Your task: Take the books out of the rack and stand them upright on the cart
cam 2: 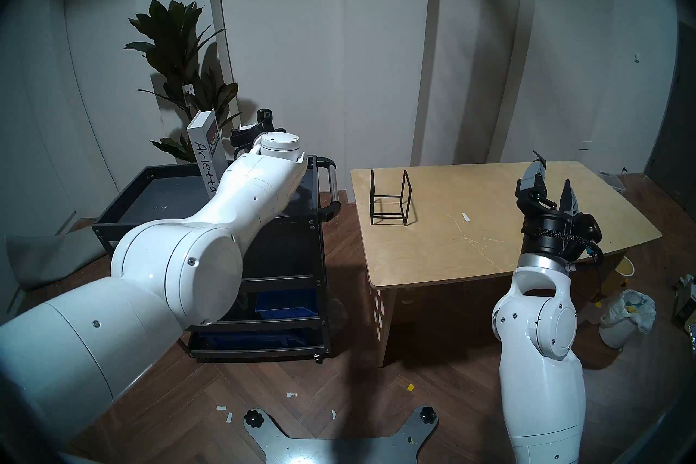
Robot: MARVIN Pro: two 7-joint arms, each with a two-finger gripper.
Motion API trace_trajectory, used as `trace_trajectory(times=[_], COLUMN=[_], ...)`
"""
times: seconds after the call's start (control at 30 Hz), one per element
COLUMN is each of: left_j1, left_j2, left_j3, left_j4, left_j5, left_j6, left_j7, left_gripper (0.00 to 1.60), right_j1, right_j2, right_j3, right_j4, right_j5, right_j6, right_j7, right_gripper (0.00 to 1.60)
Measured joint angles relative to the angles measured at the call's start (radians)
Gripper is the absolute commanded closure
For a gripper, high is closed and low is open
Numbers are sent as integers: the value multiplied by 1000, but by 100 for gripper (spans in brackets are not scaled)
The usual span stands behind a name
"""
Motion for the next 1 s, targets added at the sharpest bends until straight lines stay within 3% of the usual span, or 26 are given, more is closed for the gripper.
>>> trace_trajectory(times=[0.67, 1.0], left_j1=[119, 136], left_j2=[46, 133], left_j3=[113, 89], left_j4=[-231, -359], left_j5=[103, 121], left_j6=[-18, -22], left_j7=[55, 61], left_gripper=[0, 0], right_j1=[18, 32], right_j2=[13, 27], right_j3=[-9, -16], right_j4=[27, 42], right_j5=[-15, -32], right_j6=[3, 25], right_j7=[0, 2], right_gripper=[0, 0])
